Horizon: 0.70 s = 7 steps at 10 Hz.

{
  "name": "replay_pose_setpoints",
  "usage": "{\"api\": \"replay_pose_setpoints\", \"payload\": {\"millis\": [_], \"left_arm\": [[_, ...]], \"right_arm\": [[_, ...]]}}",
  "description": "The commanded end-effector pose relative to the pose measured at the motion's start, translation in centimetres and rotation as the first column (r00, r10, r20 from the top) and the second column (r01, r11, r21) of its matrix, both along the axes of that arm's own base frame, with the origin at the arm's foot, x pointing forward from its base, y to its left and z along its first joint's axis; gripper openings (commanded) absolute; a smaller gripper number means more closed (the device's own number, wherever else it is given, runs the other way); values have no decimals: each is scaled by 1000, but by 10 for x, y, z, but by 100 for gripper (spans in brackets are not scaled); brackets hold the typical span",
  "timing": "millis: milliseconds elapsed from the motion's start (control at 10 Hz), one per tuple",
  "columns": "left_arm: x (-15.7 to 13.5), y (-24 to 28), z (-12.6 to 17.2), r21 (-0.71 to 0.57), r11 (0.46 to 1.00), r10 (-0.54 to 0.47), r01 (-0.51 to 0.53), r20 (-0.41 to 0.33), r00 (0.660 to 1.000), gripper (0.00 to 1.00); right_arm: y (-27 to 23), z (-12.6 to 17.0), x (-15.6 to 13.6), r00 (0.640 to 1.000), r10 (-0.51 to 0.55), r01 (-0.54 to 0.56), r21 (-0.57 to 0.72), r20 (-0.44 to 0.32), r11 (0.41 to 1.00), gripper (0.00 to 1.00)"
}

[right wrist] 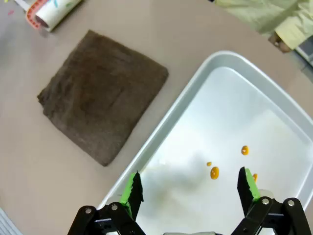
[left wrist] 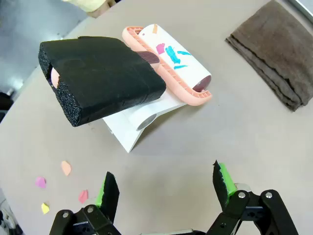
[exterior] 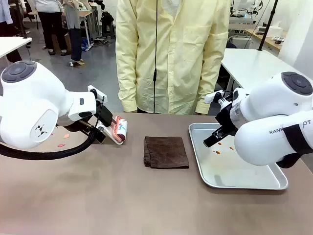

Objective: Clean the surface of the table.
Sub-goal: Hold the Lint Roller with your left hand and the towel with your right hand.

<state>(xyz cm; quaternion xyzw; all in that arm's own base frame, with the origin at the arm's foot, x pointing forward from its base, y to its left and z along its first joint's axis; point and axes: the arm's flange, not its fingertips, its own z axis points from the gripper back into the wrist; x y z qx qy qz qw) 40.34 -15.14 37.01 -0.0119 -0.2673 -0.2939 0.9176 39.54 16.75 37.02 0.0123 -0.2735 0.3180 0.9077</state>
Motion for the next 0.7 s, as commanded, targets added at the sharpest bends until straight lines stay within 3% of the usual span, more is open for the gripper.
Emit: {"api": "replay_pose_setpoints", "payload": {"millis": [0,600], "left_arm": [[0,0,0,0,1000,0,0,0,1000,100],[0,0,0,0,1000,0,0,0,1000,100]], "right_arm": [[0,0,0,1000,0,0,0,0,1000,100],[0,0,0,1000,0,0,0,0,1000,100]]}}
